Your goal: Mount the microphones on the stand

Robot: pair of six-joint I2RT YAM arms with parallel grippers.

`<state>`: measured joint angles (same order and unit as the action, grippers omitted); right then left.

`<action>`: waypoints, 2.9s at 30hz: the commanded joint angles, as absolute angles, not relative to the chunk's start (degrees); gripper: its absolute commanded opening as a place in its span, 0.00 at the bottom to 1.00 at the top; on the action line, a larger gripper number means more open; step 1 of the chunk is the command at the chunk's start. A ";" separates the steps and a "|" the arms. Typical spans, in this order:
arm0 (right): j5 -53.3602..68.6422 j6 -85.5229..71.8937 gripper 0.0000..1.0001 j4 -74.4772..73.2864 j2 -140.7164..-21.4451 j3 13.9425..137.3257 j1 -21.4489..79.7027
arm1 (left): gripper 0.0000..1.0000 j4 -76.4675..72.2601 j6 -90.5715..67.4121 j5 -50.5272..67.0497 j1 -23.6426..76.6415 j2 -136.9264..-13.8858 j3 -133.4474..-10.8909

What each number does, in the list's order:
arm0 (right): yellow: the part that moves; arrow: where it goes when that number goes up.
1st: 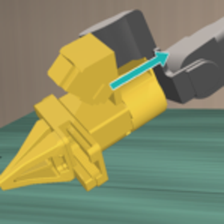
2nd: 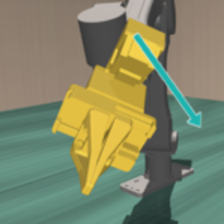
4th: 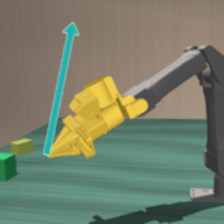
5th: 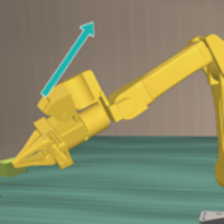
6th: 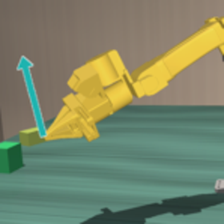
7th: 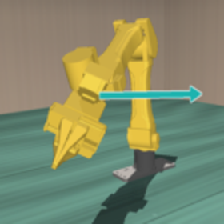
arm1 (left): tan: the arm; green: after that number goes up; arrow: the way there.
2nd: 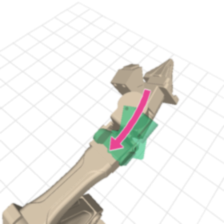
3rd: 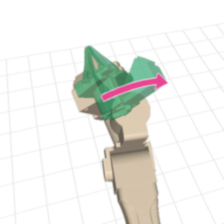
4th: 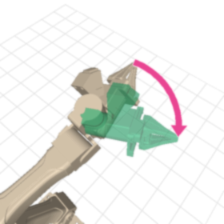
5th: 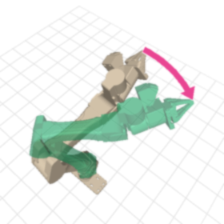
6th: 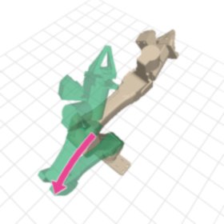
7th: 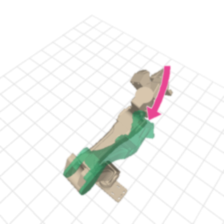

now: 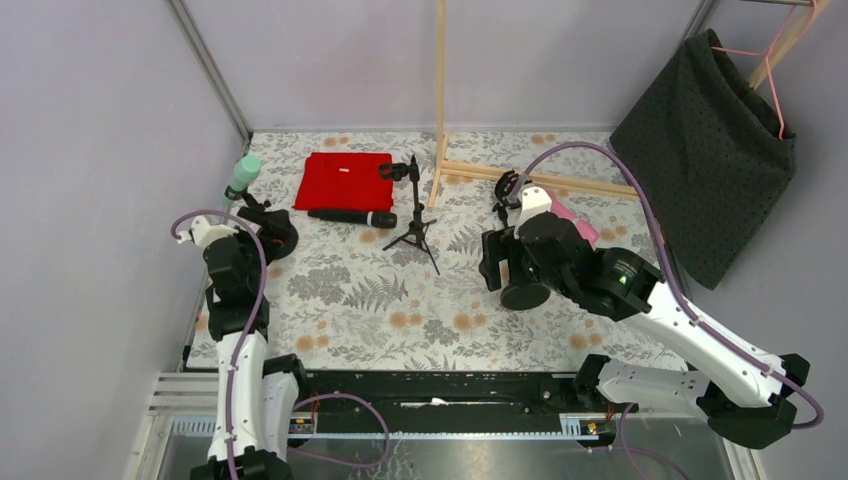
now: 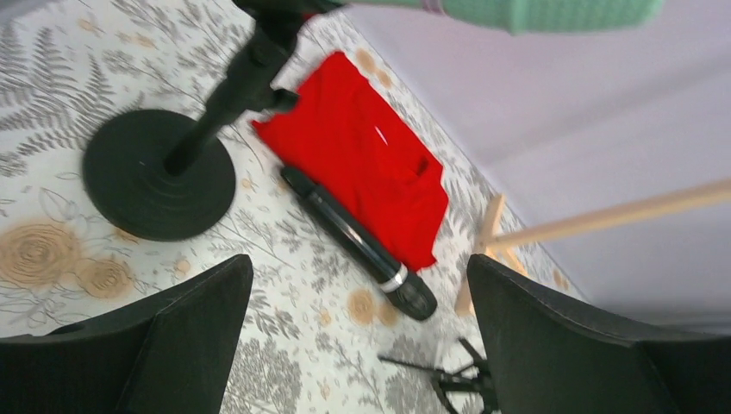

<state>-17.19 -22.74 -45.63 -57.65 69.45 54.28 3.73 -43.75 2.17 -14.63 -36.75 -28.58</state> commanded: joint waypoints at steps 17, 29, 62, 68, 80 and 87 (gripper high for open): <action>-3.13 -21.17 0.90 -37.92 -64.40 62.45 19.34 | 0.99 19.91 -39.28 -8.37 24.08 -30.85 -28.62; 3.72 -23.86 0.91 -32.28 -72.76 62.30 2.50 | 0.99 27.26 -24.07 9.44 24.04 -41.45 -44.42; -2.71 1.40 0.91 -41.32 -115.64 92.01 -1.82 | 0.99 26.31 -22.36 6.04 24.15 -40.23 -41.57; -3.81 -2.40 0.89 -43.41 -119.72 93.50 -2.45 | 0.99 26.42 -22.48 4.52 24.09 -39.35 -41.44; -0.68 -4.34 0.73 -43.36 -121.88 91.41 -2.46 | 0.99 26.40 -22.59 4.75 24.02 -39.96 -41.40; -0.09 -5.31 0.50 -41.45 -120.30 88.14 -2.46 | 0.99 26.40 -22.59 3.87 24.08 -39.32 -41.41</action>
